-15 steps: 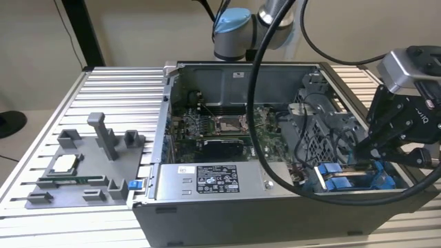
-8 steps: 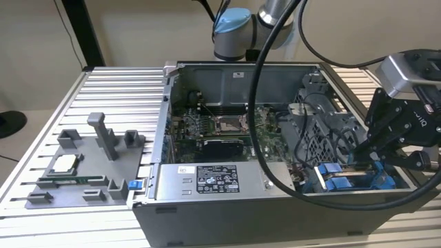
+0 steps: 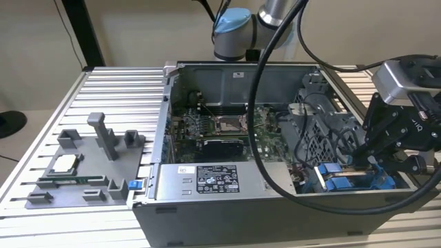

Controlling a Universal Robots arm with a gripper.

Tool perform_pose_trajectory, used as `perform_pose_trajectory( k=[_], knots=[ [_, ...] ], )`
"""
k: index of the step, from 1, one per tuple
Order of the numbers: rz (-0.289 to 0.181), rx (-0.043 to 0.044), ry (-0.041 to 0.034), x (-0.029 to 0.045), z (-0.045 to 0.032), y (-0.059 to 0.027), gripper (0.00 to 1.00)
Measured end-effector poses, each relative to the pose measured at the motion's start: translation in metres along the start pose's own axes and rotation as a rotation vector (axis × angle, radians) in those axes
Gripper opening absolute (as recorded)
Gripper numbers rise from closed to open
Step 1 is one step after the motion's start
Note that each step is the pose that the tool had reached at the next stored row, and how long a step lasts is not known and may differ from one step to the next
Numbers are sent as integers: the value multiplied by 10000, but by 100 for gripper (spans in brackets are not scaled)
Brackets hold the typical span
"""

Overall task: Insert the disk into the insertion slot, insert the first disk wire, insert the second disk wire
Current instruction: 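Insert the second disk wire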

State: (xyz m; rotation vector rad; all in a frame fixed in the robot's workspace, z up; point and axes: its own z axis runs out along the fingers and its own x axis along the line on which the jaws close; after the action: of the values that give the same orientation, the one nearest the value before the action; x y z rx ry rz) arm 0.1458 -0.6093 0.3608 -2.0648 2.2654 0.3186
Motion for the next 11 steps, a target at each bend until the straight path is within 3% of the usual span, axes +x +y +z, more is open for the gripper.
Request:
perform_pose_trajectory(
  k=[3,11],
  knots=[
    [-12,56,-3,1,23,-4,0],
    [-13,57,-20,1,63,-97,0]
  ],
)
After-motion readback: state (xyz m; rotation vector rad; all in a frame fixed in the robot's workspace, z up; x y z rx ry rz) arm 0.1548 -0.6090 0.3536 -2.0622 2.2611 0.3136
